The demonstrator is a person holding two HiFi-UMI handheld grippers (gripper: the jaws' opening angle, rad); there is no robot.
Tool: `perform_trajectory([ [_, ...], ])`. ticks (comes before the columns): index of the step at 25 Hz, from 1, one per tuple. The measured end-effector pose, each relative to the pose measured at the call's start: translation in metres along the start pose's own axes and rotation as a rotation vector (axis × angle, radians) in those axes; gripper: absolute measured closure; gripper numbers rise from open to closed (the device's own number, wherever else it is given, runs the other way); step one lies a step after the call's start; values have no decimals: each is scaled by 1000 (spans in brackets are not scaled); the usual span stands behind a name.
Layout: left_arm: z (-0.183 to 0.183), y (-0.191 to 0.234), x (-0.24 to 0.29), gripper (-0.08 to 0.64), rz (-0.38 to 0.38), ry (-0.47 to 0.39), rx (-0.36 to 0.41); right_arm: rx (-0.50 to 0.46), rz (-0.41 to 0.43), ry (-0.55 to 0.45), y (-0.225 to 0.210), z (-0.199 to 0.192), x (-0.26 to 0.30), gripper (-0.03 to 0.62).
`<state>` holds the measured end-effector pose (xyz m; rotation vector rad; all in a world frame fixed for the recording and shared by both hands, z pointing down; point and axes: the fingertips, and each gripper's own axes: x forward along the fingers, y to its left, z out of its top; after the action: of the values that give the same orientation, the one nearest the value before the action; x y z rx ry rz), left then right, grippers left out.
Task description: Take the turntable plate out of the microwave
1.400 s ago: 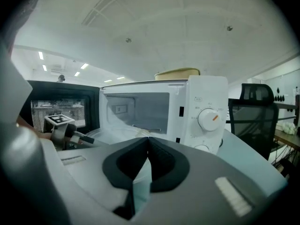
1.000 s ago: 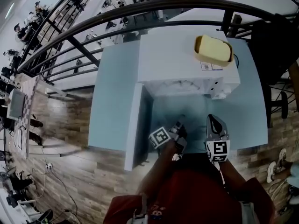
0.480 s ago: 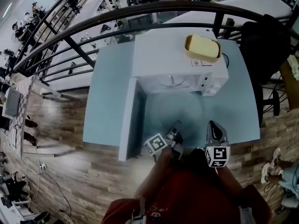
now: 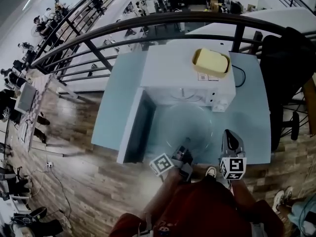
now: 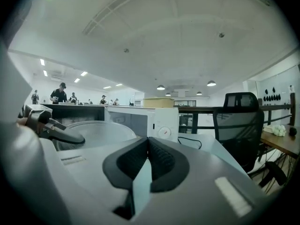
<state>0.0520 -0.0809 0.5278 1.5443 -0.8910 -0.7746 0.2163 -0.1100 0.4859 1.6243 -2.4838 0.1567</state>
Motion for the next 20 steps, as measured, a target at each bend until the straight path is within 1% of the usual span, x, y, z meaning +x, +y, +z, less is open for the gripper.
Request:
perform_trajectory([
  [4,-8,-24,0,537,-13,-53,3,5,30,-18,-14,15,-4,592],
  [8,-13,-51,-1,537,-32,-93,49,-29,69,-24,-18,37,-11,592],
  [12,-13,-72,-8,538,-14,-118,47,-46,96,-40,-15,59,-18,592],
  [20,0,-98,-25,537,-35,-167,43,-29,97,-104,-16,90,-27,592],
])
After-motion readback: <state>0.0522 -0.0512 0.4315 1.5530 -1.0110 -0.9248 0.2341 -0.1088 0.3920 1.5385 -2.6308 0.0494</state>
